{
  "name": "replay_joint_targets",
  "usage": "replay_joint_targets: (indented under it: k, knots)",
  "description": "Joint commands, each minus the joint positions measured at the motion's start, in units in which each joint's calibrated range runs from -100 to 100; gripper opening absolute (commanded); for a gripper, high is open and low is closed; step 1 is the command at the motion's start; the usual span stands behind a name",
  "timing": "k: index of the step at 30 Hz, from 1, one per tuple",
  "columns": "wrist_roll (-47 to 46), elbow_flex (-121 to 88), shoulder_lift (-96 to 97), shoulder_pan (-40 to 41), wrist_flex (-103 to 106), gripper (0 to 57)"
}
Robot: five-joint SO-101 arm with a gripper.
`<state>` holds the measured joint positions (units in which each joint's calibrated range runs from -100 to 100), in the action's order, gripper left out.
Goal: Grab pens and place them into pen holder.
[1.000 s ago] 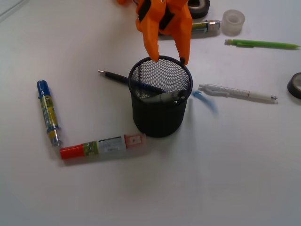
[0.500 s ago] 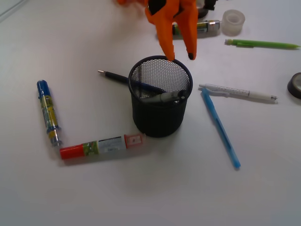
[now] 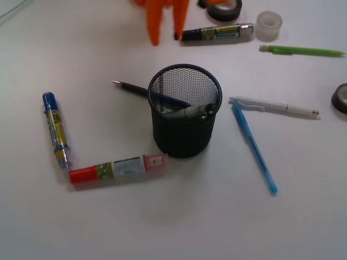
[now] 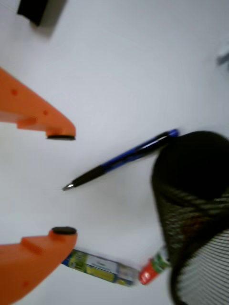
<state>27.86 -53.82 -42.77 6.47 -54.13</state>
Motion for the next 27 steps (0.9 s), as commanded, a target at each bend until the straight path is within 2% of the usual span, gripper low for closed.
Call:
replay_joint_targets:
  k: [1,11,22,27]
  knots:
    - [-2.0,1.6,2.6,-5.6,-1.8,21.6]
    - [-12.2,11.8,25.0,-12.9,0.6,21.5]
    - [-16.6,24.5,44.8,-12.4,-0.6,21.5]
    - [-16.7,27.5,49.5,-9.7,-3.2,21.4]
